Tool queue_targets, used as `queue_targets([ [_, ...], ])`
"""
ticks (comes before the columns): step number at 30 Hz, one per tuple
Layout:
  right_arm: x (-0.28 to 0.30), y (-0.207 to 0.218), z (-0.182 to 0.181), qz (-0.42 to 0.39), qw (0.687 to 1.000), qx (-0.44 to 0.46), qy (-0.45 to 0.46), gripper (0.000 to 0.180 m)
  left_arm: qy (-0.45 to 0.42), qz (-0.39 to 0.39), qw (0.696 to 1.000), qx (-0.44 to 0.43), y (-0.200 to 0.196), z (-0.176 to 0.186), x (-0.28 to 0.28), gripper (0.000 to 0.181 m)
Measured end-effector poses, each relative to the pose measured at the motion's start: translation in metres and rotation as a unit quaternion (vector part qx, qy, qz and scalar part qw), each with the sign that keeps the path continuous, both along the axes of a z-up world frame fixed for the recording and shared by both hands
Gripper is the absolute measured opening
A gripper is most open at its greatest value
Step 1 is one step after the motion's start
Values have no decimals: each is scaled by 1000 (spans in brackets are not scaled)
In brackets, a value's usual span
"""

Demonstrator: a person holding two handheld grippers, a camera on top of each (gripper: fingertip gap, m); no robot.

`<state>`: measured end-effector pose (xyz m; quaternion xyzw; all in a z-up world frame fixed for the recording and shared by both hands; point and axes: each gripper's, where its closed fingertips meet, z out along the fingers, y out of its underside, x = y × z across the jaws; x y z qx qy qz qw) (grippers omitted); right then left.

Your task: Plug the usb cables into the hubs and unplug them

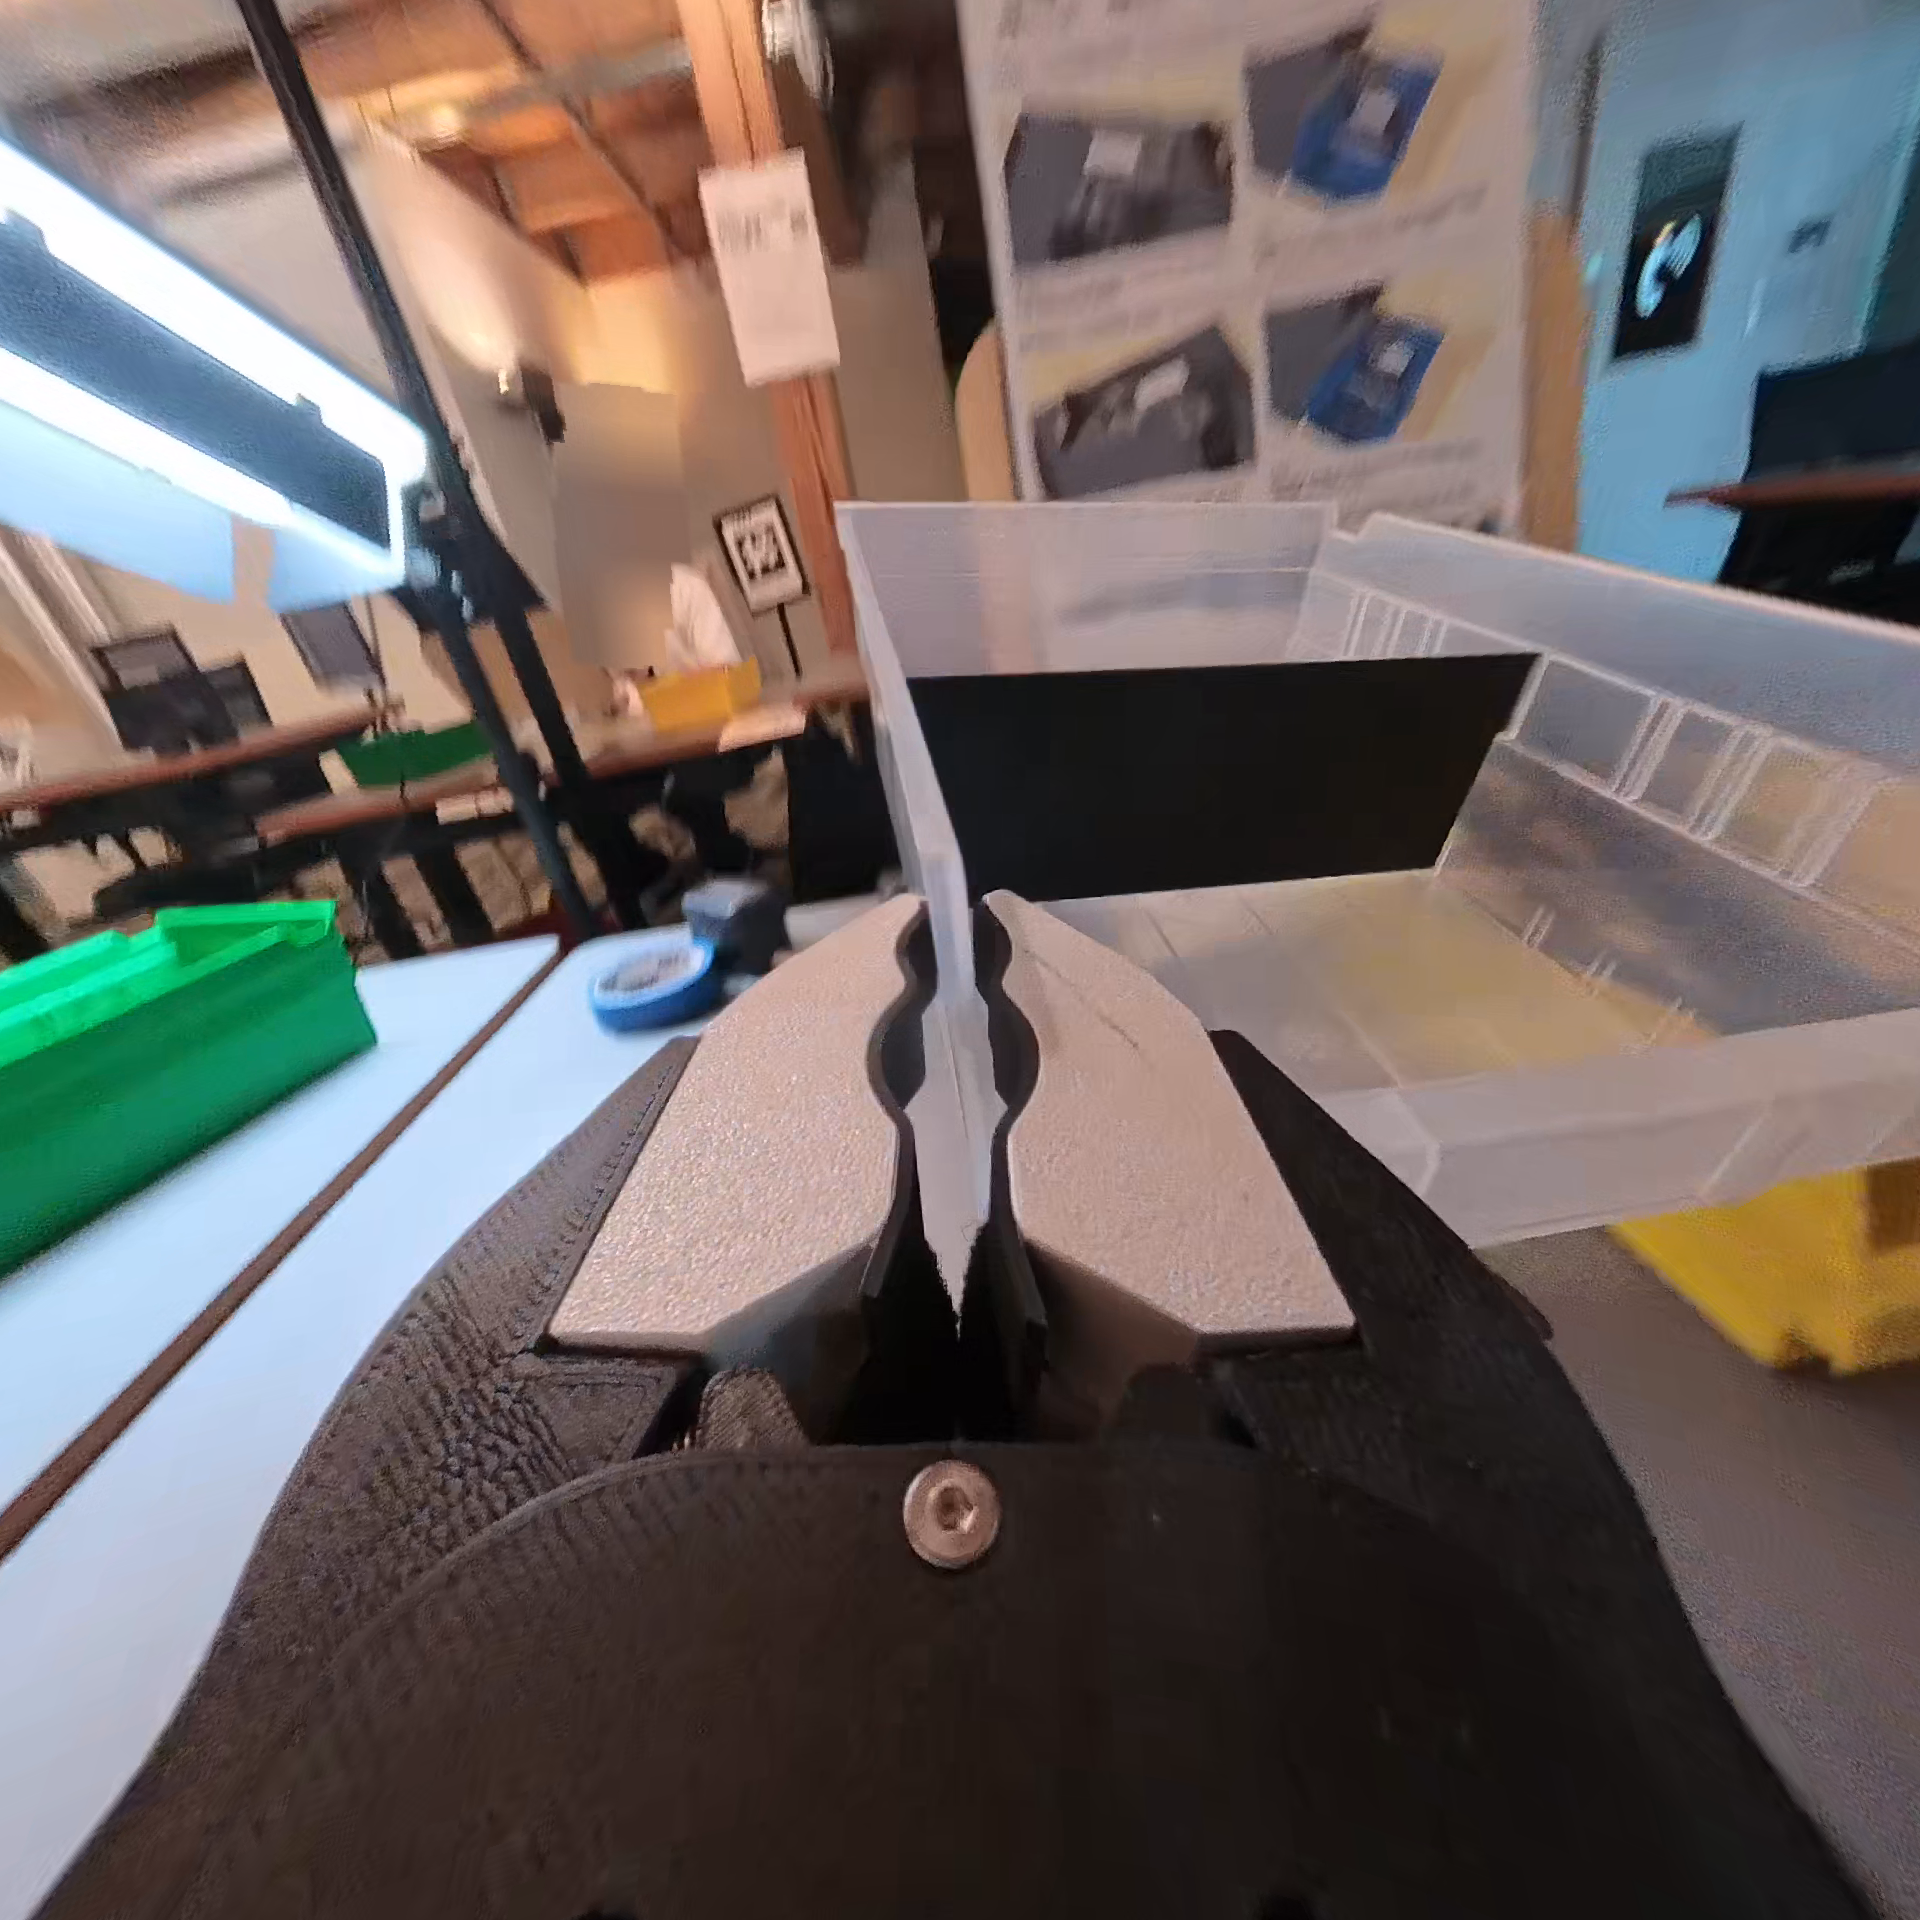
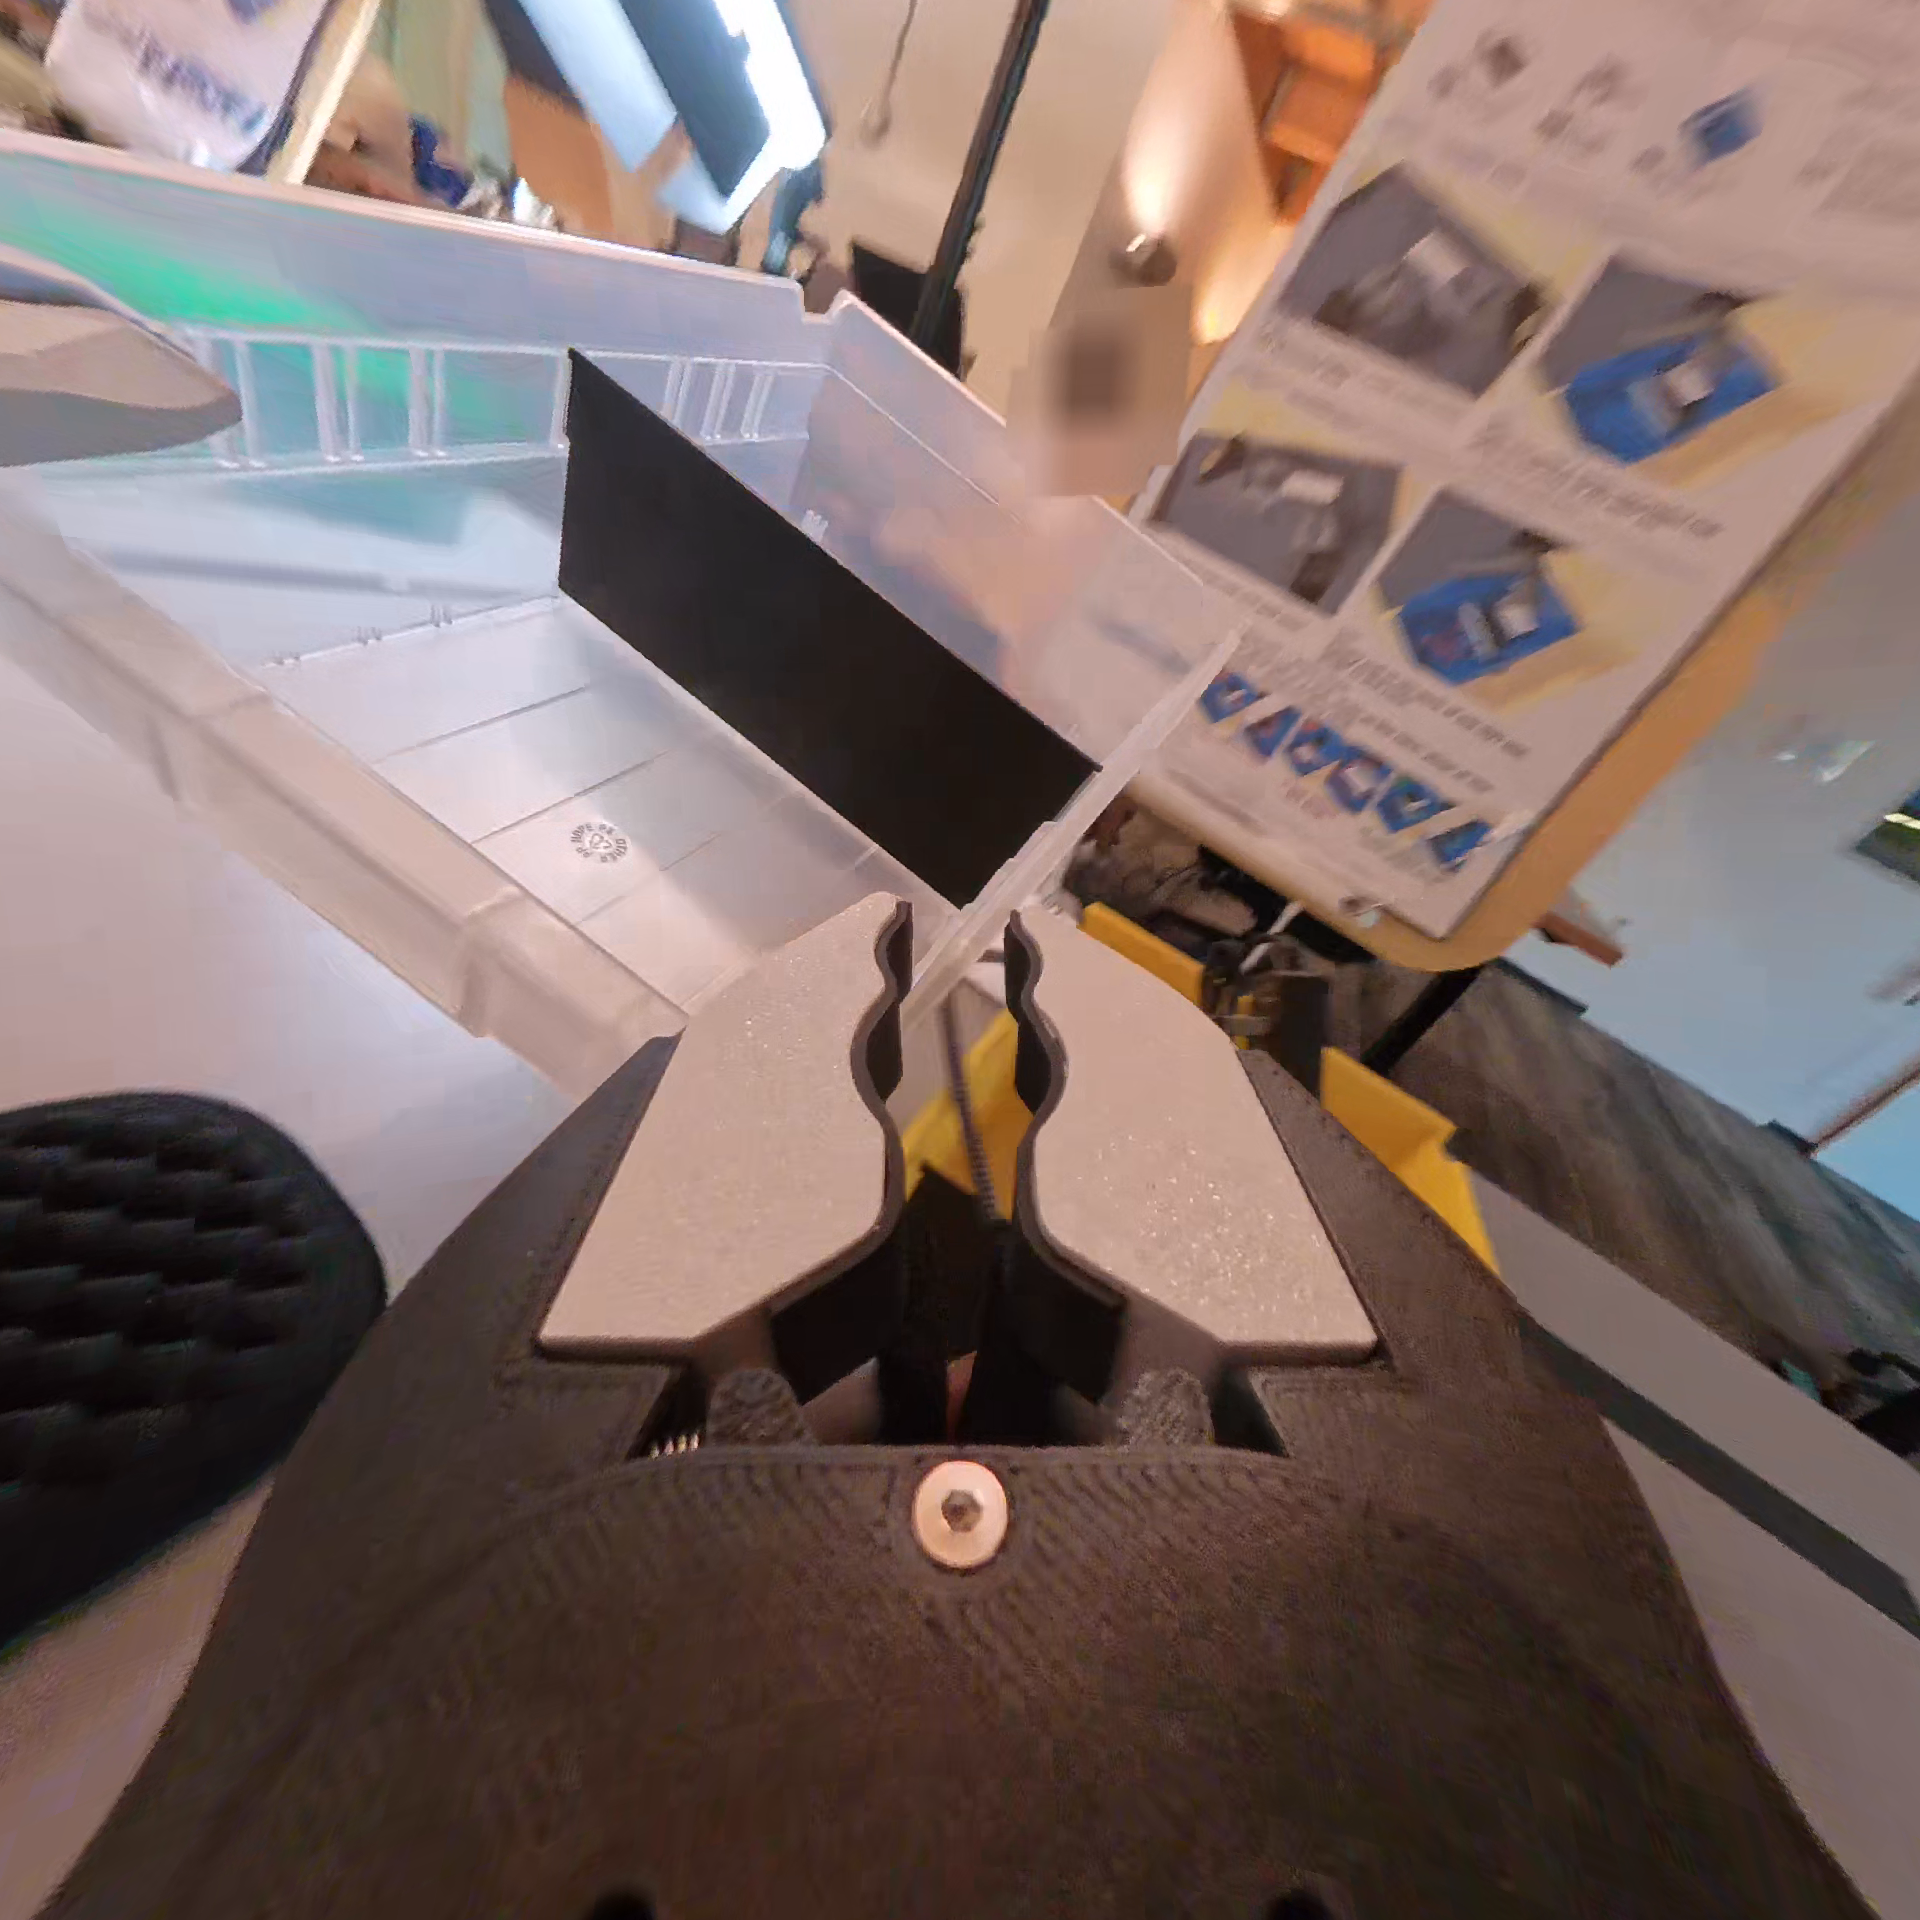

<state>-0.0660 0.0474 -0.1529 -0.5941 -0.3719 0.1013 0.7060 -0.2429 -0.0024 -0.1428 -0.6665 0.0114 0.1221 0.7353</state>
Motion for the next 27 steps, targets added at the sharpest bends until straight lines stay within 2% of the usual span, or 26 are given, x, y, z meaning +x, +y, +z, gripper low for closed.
queue_targets([
  [5, 84, -3, 47, -68, 994, 56, 58, 16, 32, -73, 993, 88, 15, 61, 80, 7],
  [9, 162, -7, 57, -138, 987, 65, 52, 17, 32, -162, 982, 92, 41, 73, 160, 7],
  [13, 243, -13, 44, -209, 976, 39, 49, 16, 5, -248, 967, 47, 64, 49, 244, 8],
  [19, 350, -11, -3, -293, 954, -38, 59, 15, 15, -334, 942, -19, 90, 0, 361, 9],
  [27, 433, -10, -63, -356, 929, -90, 55, 14, 56, -383, 919, -72, 103, -64, 448, 11],
])
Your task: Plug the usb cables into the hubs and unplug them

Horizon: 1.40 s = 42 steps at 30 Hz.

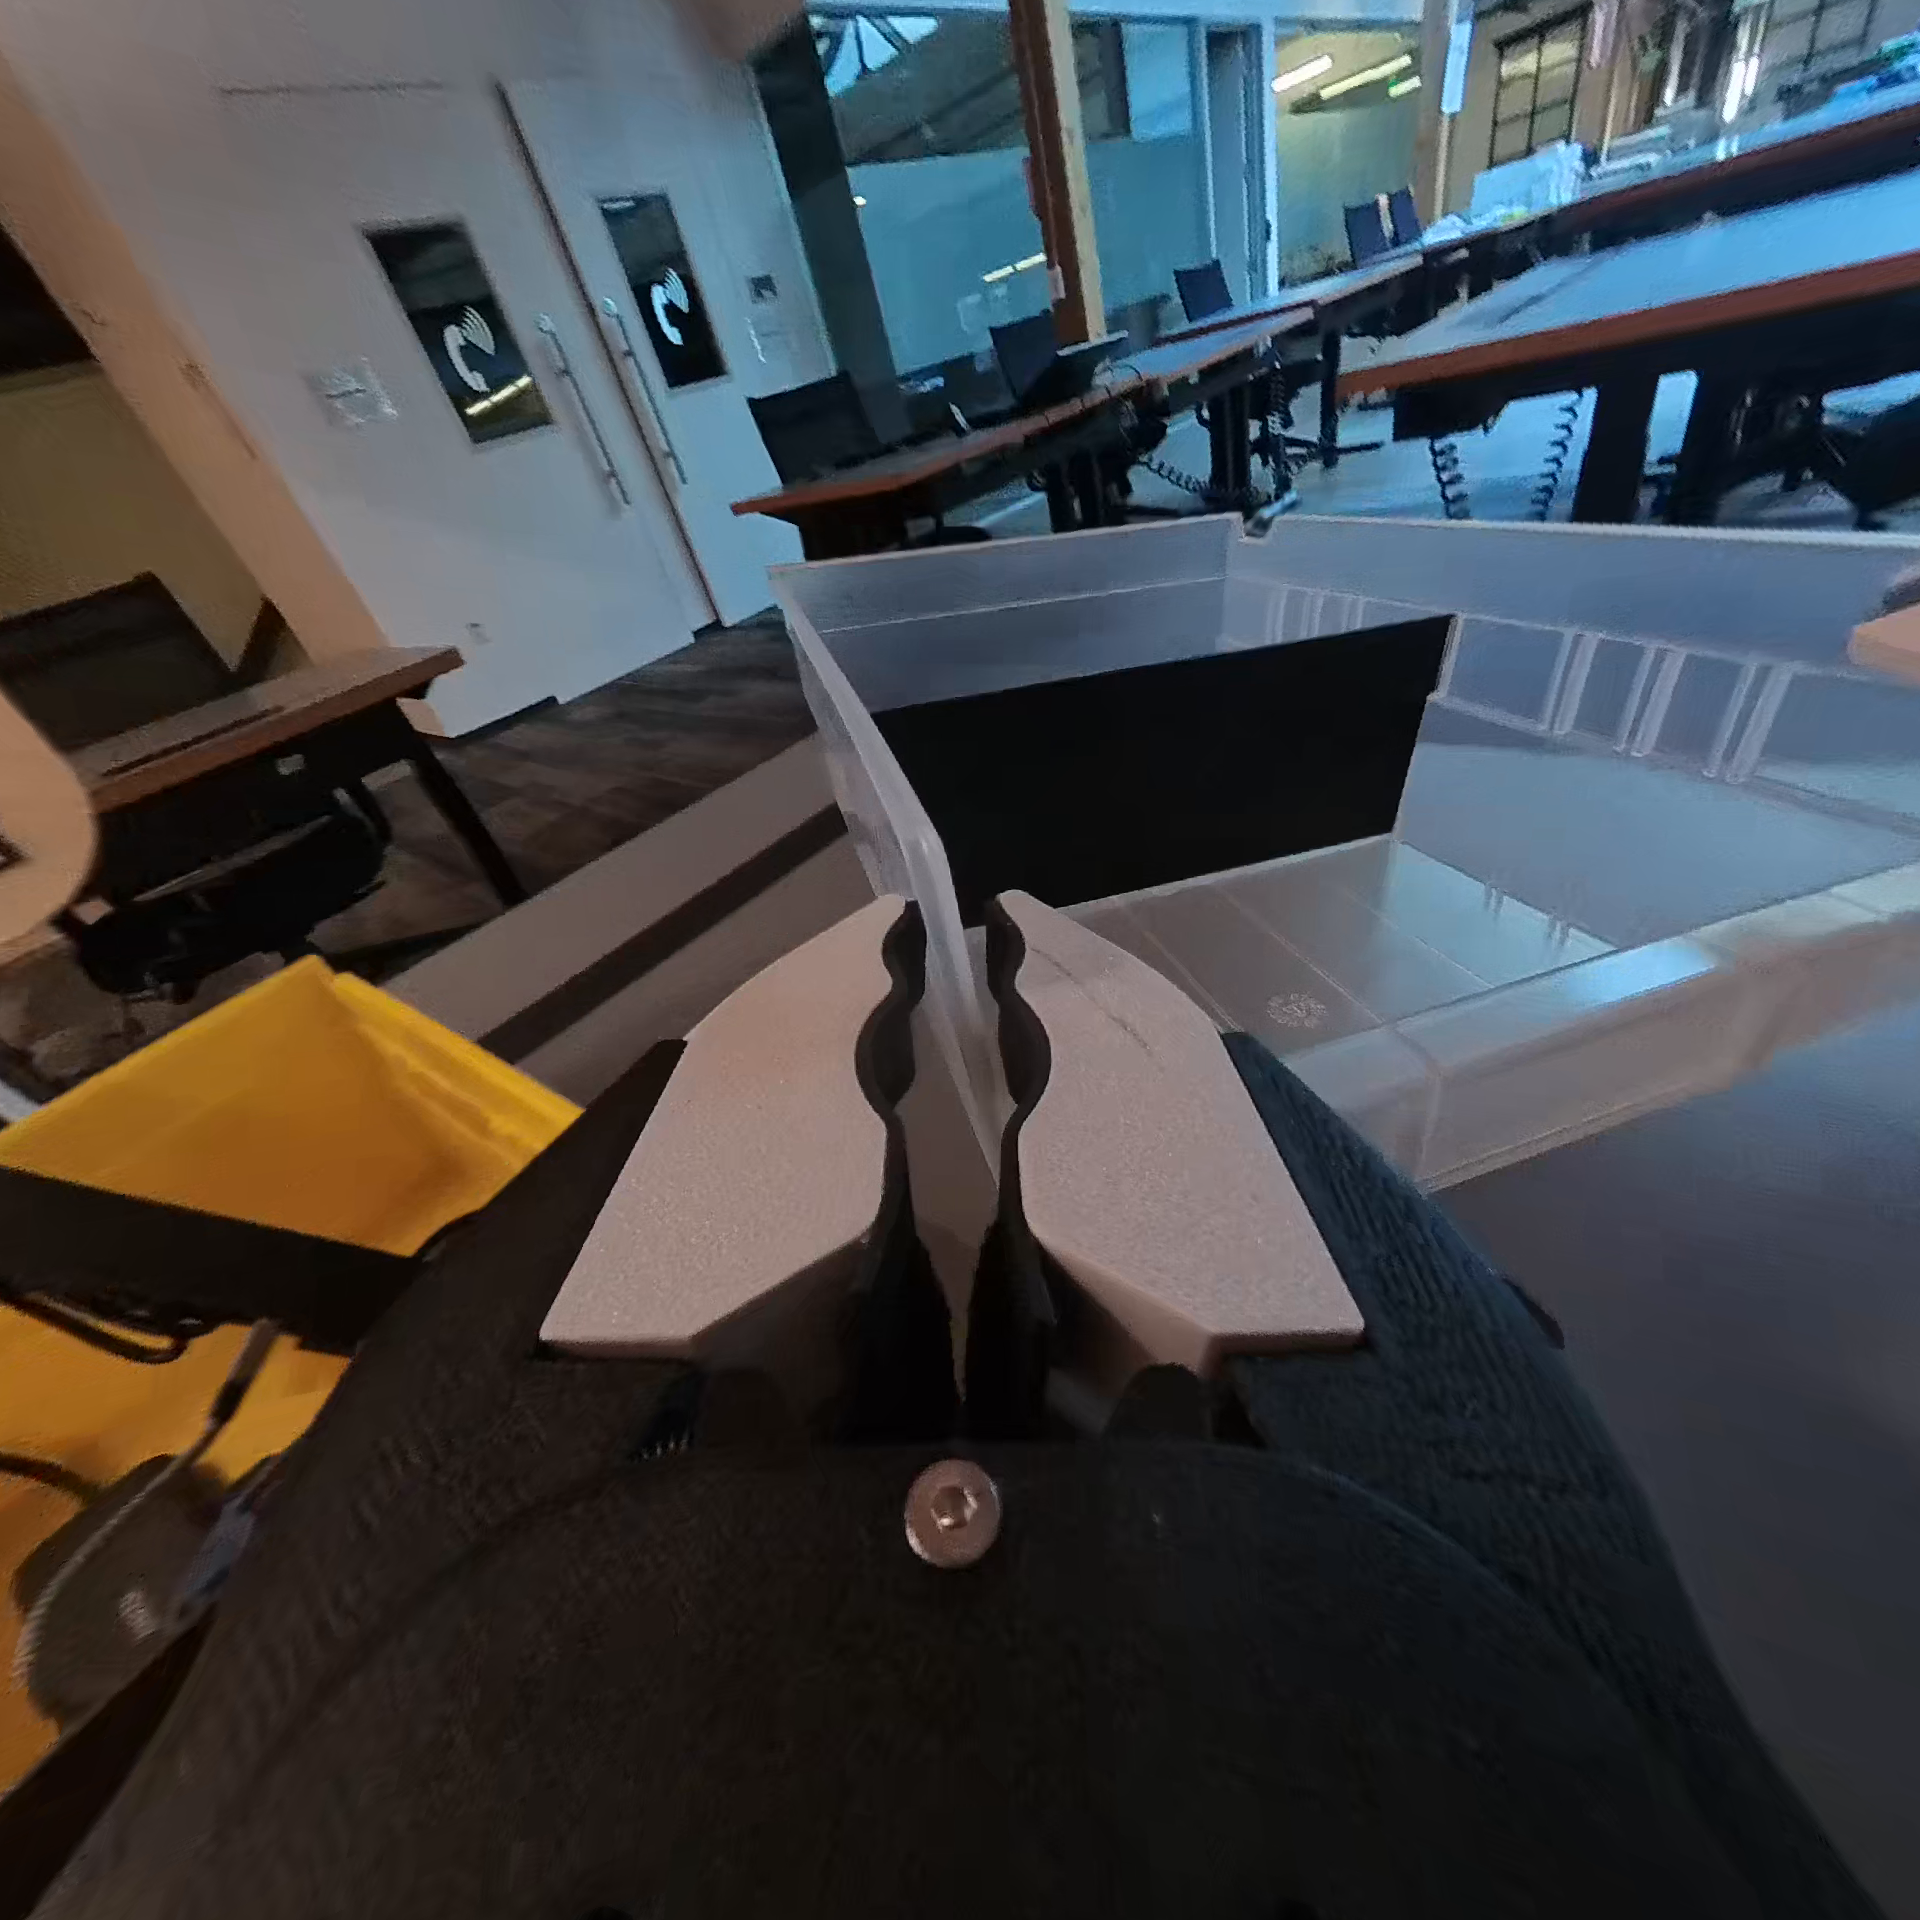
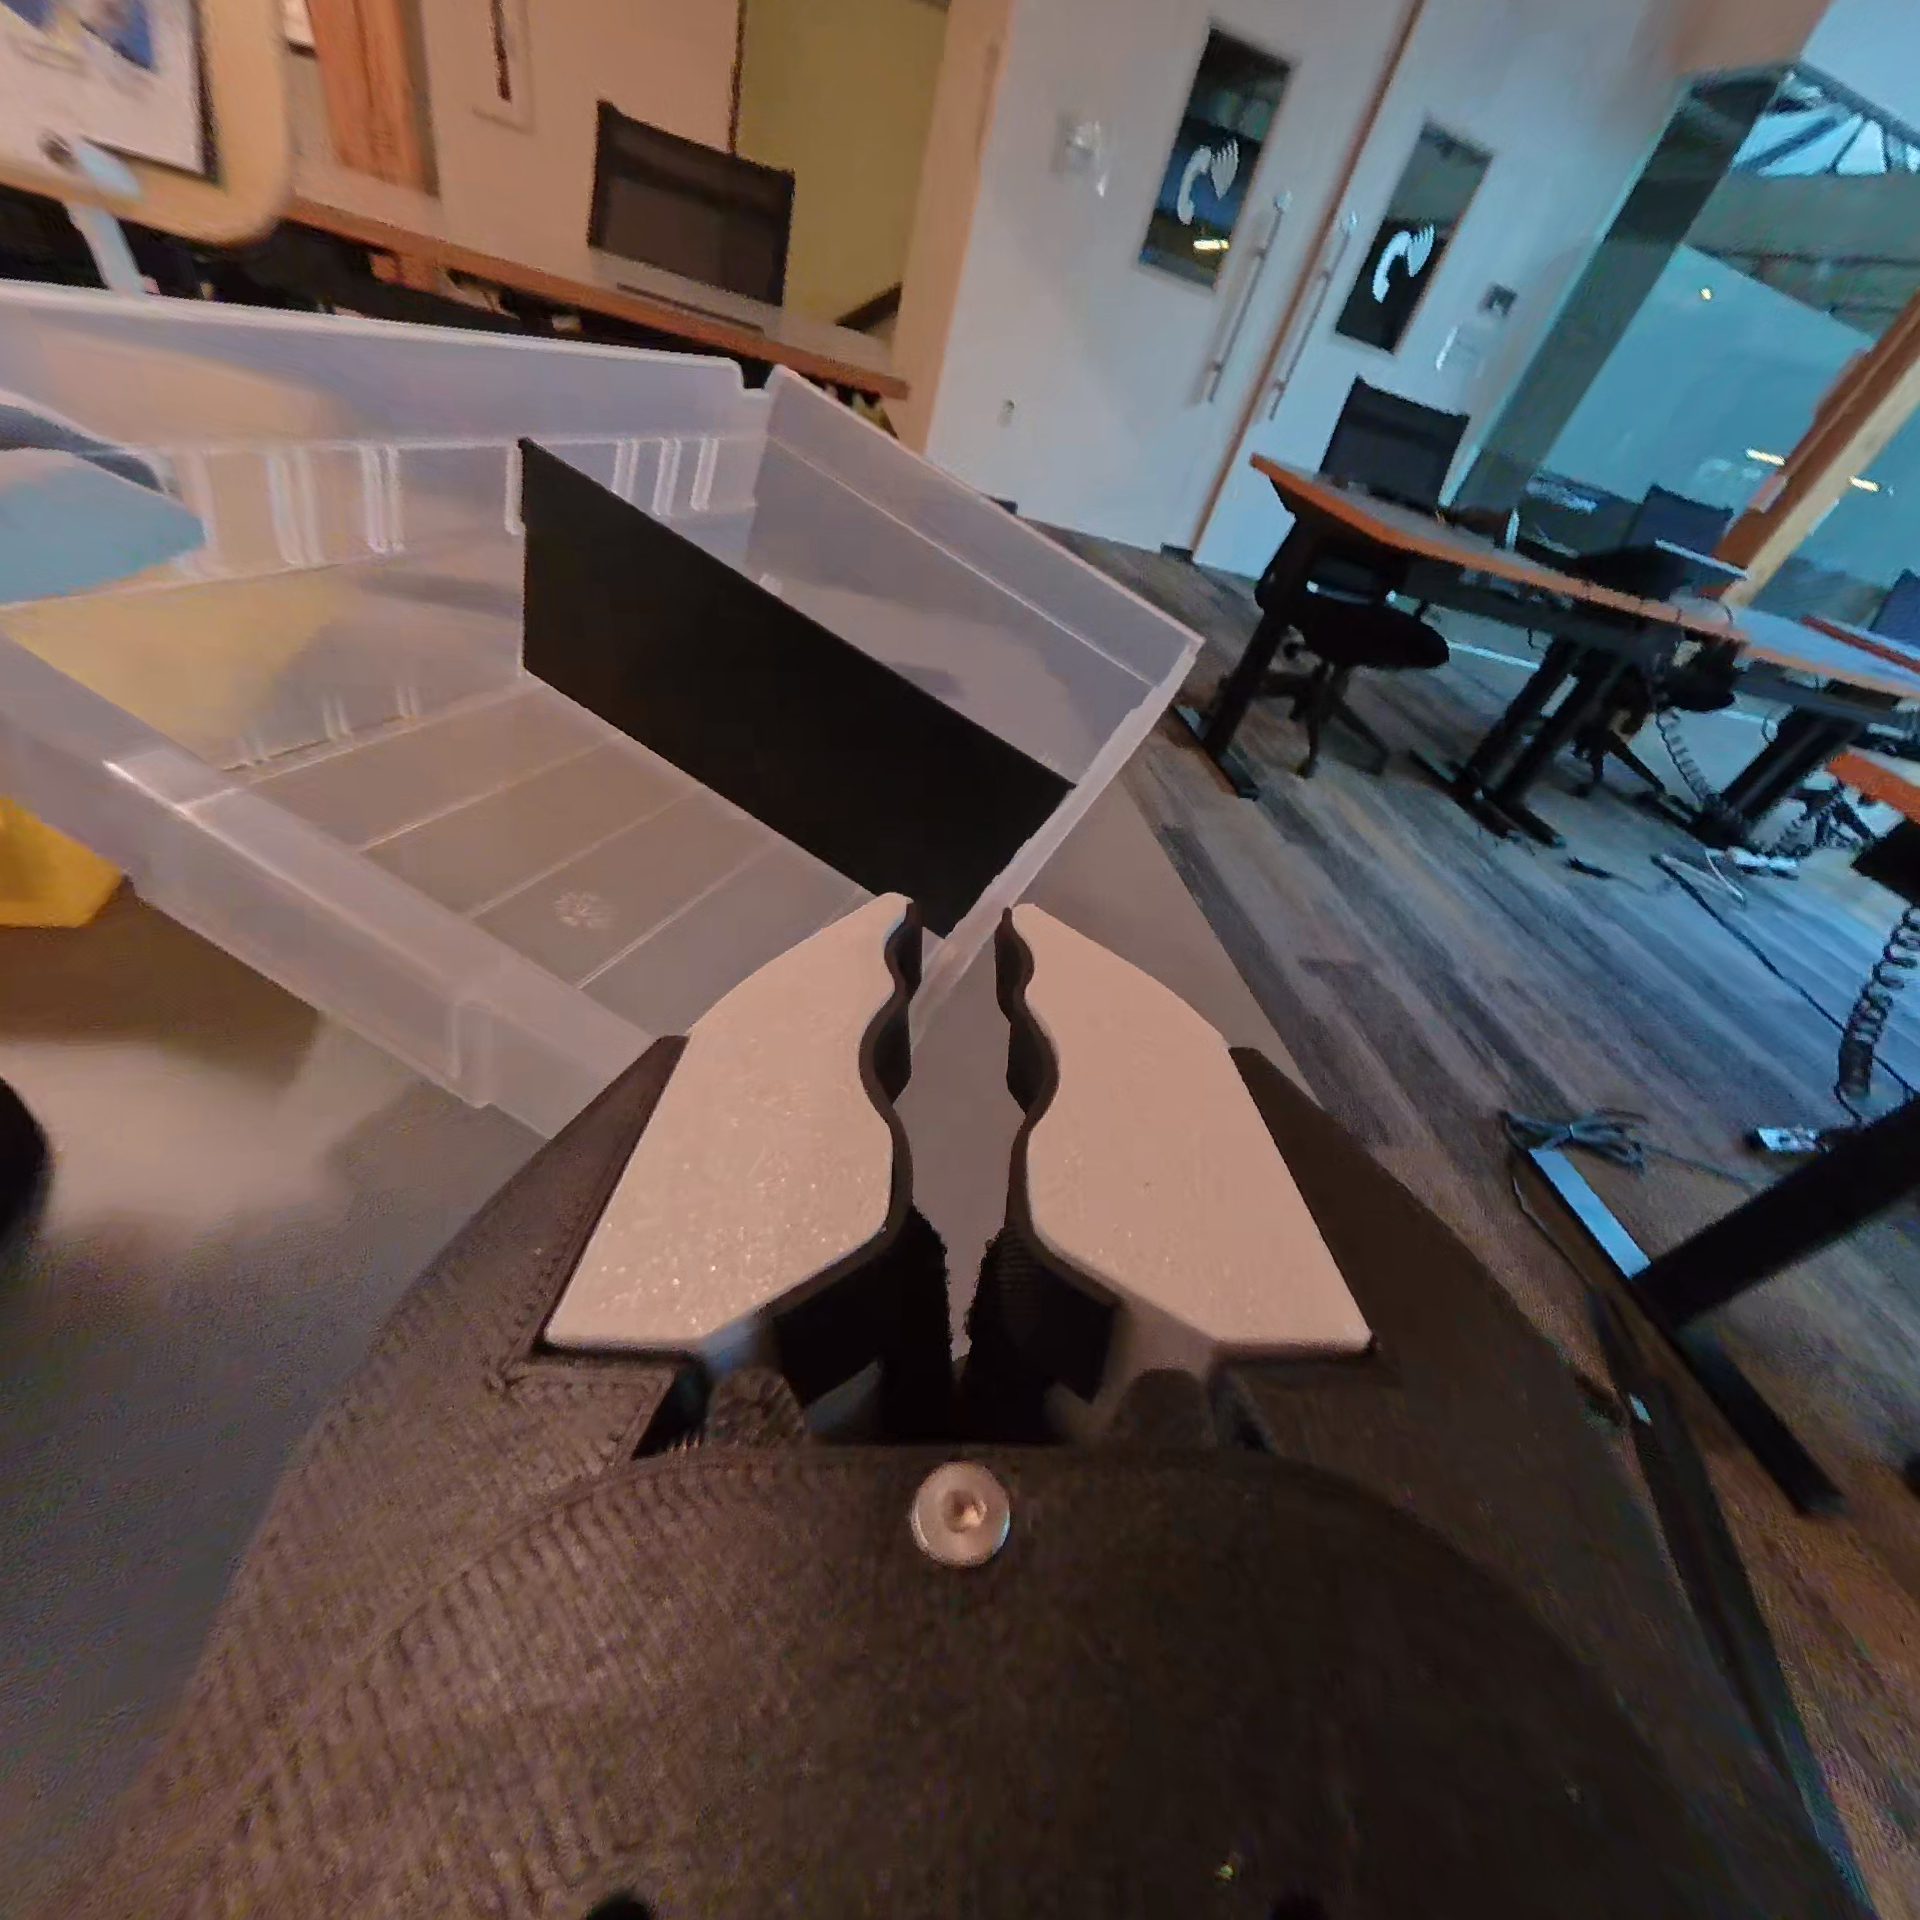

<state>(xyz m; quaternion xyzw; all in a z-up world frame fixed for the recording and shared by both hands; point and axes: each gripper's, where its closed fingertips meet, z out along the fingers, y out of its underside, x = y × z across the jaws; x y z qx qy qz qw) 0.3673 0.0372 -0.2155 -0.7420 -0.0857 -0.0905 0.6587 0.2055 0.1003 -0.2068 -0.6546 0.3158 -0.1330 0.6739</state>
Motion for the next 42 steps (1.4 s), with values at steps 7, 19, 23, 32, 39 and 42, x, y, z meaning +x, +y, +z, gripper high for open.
queue_targets([
  [7, 15, 6, -27, -11, 1000, -12, -3, 13, 17, -7, 1000, -17, 2, -36, 15, 13],
  [19, 22, 10, -49, -10, 997, -75, -29, 15, 2, -174, 979, -105, -44, -33, 7, 66],
  [23, 19, 2, -27, -4, 996, -45, -73, 41, 96, -167, 980, -56, -68, -21, -44, 65],
  [32, -83, -13, -52, 260, 902, -174, -298, 57, 414, -112, 891, -152, -59, -104, -168, 61],
  [39, -87, 4, -115, 252, 800, -304, -452, 59, 492, -75, 856, -142, -35, -123, -199, 31],
  [42, -81, 13, -122, 232, 778, -309, -495, 39, 504, -75, 845, -162, -32, -123, -226, 31],
])
